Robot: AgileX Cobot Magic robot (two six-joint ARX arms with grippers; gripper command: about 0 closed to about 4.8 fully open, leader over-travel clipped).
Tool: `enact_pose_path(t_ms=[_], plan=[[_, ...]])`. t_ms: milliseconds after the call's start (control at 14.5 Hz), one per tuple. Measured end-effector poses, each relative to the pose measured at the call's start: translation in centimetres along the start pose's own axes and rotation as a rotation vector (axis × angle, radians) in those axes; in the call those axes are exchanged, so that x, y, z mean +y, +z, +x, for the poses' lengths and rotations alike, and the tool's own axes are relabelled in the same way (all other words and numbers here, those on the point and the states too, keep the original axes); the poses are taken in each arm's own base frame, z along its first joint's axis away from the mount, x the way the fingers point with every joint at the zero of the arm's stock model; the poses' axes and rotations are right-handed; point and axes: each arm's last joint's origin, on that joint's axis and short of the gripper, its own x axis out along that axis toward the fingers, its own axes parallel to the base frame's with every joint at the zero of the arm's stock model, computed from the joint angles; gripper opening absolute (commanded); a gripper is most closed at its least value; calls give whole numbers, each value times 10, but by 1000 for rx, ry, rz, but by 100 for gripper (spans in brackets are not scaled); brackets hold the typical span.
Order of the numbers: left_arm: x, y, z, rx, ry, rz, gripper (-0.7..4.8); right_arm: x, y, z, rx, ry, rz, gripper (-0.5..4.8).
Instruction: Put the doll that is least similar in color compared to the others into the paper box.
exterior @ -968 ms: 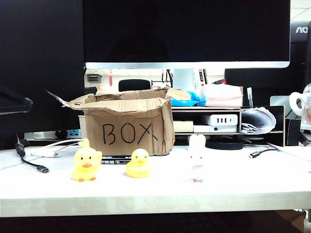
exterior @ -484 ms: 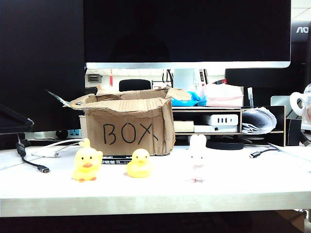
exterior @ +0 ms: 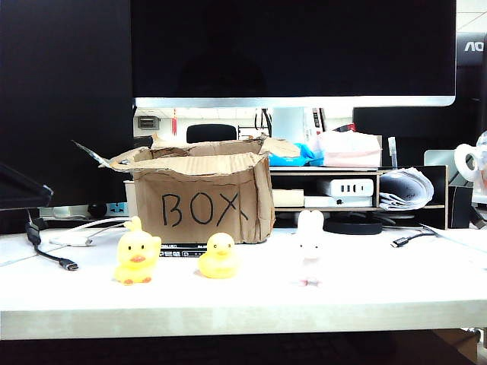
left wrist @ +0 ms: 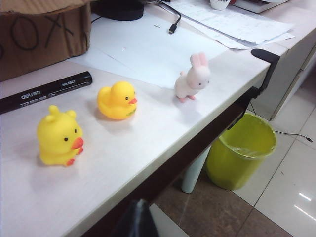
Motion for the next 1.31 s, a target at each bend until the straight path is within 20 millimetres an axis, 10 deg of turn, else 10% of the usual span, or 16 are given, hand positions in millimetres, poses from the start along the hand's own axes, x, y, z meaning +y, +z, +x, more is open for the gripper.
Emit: enact_pose_path(t_ms=[346,691,1313], plan=[[0,0,0,0,0,0,-5,9,19,12,327,80,68,-8],[0,0,0,0,0,0,-5,29,30,65,706,239,14,-8],[0,0,0,0,0,0,-5,108,-23,172,1413,349,-298,-8]])
